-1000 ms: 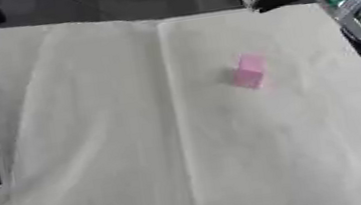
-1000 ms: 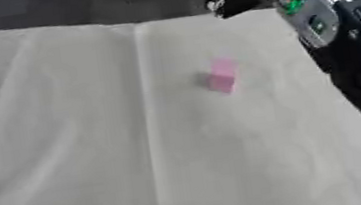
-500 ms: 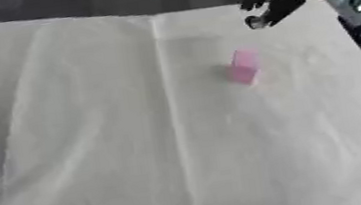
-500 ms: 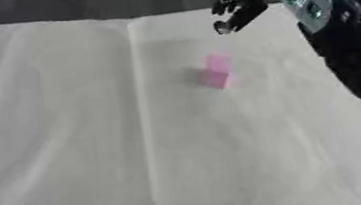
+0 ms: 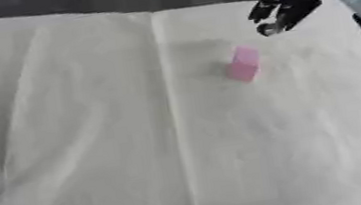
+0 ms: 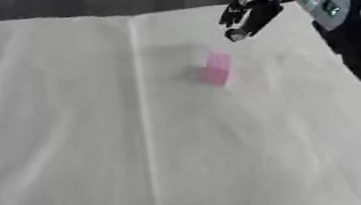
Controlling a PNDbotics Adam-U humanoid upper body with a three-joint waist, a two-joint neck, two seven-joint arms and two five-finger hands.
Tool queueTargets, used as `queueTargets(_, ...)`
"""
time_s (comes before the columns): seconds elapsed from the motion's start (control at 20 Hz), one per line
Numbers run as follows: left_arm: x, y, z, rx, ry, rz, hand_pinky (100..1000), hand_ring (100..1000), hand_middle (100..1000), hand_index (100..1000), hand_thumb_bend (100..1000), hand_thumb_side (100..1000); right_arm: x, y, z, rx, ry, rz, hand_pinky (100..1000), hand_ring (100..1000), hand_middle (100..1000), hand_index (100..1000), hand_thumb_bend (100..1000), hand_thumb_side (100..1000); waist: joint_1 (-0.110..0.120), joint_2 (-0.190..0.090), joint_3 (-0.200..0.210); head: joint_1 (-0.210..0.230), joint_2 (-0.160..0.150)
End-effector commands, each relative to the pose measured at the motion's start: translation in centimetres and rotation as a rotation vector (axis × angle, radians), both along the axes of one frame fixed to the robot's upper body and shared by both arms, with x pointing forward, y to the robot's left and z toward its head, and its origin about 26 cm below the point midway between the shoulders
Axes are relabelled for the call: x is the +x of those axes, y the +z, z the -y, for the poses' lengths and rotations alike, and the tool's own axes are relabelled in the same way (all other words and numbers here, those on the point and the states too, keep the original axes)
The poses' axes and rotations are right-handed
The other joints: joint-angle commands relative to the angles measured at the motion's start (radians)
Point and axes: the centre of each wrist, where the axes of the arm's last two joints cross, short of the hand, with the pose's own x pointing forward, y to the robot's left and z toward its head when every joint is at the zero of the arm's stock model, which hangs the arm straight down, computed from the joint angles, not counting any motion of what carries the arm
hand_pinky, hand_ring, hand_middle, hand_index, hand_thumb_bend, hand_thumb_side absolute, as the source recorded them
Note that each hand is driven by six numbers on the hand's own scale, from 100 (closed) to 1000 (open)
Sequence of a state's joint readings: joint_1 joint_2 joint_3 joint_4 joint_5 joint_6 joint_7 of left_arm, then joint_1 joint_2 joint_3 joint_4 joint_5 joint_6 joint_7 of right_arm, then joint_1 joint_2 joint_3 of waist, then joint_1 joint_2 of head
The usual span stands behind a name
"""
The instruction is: Pick up the objects with one hand, pass them to the other hand, and then place them into the box on the other side of the table.
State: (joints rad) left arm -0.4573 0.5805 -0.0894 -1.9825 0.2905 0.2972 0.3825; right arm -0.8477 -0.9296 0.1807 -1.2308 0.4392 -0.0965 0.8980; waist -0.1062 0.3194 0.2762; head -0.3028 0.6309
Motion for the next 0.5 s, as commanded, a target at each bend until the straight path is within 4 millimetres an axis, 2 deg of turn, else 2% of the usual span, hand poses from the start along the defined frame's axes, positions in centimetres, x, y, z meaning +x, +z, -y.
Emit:
queueTargets(0.05, -0.4, 0.8, -0.2, 0.001, 0.009, 0.029, 790, 735, 834, 923, 292, 1000, -1.3, 1.9, 0.2, -0.035, -0.009, 0.065, 882, 928, 838, 929, 208, 436, 0.008, -0.028, 0.001, 0.007, 0.006)
queueTargets(0.25, -0.4, 0.8, -0.2, 0.002, 0.014, 0.025, 789, 732, 831, 921, 291, 1000, -1.5, 1.0, -0.3, -0.039, -0.02, 0.083, 882, 920, 831, 934, 291, 342, 0.011, -0.027, 0.004, 0.008, 0.008)
queueTargets(0.5, -0.4, 0.7, -0.2, -0.001, 0.016, 0.018, 789, 730, 827, 920, 290, 1000, -1.4, -0.1, -0.5, -0.047, -0.055, 0.097, 885, 917, 830, 935, 383, 272, 0.011, -0.025, 0.006, 0.004, 0.008)
